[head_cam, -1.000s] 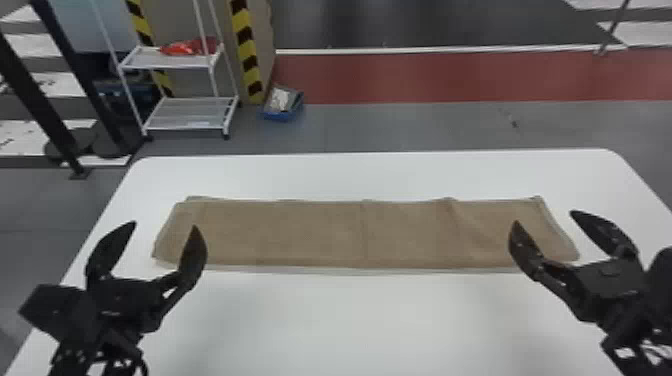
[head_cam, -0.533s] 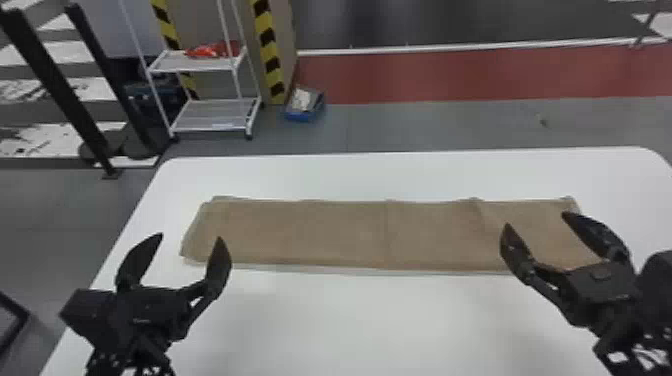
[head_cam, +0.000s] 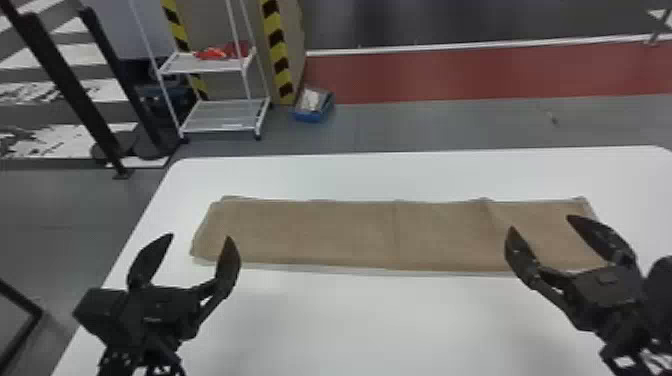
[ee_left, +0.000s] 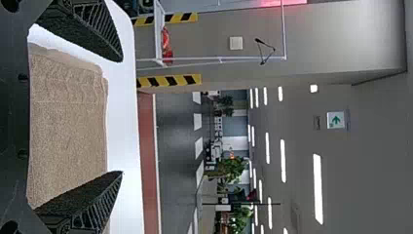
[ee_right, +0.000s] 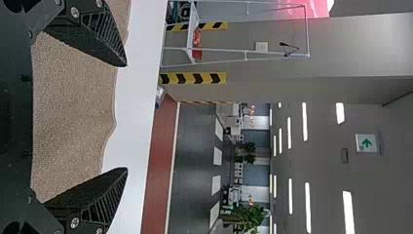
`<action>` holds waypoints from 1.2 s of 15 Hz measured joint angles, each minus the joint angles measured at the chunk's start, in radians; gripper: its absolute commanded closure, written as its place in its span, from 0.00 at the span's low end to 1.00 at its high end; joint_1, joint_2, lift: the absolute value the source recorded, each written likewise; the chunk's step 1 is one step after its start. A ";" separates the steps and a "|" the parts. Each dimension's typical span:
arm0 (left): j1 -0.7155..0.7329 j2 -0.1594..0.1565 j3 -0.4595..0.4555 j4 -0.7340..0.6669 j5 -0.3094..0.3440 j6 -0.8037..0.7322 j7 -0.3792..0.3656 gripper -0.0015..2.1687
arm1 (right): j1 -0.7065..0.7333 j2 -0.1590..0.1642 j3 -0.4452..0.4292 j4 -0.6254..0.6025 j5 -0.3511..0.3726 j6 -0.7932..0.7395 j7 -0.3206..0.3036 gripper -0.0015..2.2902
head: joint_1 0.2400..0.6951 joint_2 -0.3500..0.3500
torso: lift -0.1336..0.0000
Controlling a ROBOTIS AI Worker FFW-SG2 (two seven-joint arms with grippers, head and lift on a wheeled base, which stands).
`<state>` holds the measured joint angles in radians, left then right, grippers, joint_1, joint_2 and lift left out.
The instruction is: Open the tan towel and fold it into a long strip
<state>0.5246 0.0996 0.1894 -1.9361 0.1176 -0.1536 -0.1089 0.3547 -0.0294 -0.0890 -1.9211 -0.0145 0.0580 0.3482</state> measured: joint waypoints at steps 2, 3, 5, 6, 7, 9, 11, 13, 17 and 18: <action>0.000 0.000 -0.001 0.000 0.002 0.004 0.000 0.03 | 0.000 -0.002 0.000 0.001 -0.001 -0.003 0.000 0.06 | 1.00 0.70 | 0.07; 0.000 0.000 -0.002 0.000 0.002 0.005 0.000 0.03 | -0.001 -0.002 0.000 0.001 -0.001 -0.003 0.000 0.06 | 1.00 0.70 | 0.07; 0.000 0.000 -0.004 -0.001 0.002 0.006 0.000 0.03 | -0.002 -0.003 0.000 0.004 -0.004 -0.004 0.002 0.06 | 1.00 0.69 | 0.07; 0.000 -0.001 -0.004 -0.003 0.002 0.006 0.000 0.03 | -0.003 -0.005 0.000 0.006 -0.008 -0.006 0.003 0.06 | 1.00 0.69 | 0.07; 0.000 -0.002 -0.003 -0.004 0.002 0.006 0.000 0.03 | -0.003 -0.006 0.000 0.008 -0.011 -0.010 0.003 0.06 | 1.00 0.69 | 0.07; 0.000 -0.003 -0.004 -0.004 0.001 0.007 0.000 0.03 | -0.003 -0.008 -0.001 0.013 -0.014 -0.015 0.002 0.06 | 1.00 0.69 | 0.07; 0.000 -0.003 -0.004 -0.004 -0.001 0.008 0.000 0.03 | -0.003 -0.011 -0.002 0.016 -0.018 -0.019 0.002 0.06 | 1.00 0.69 | 0.07; -0.002 -0.004 -0.004 -0.004 -0.003 0.011 0.000 0.03 | -0.003 -0.014 -0.003 0.021 -0.020 -0.026 0.002 0.06 | 1.00 0.69 | 0.07; -0.003 -0.006 -0.007 -0.004 -0.004 0.017 0.001 0.03 | -0.003 -0.015 -0.003 0.024 -0.025 -0.031 0.003 0.06 | 1.00 0.68 | 0.07; -0.003 -0.006 -0.007 -0.004 -0.005 0.018 0.000 0.03 | -0.004 -0.015 -0.003 0.024 -0.025 -0.032 0.003 0.06 | 1.00 0.68 | 0.07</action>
<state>0.5215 0.0935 0.1826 -1.9406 0.1127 -0.1358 -0.1085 0.3512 -0.0445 -0.0920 -1.8975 -0.0398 0.0264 0.3513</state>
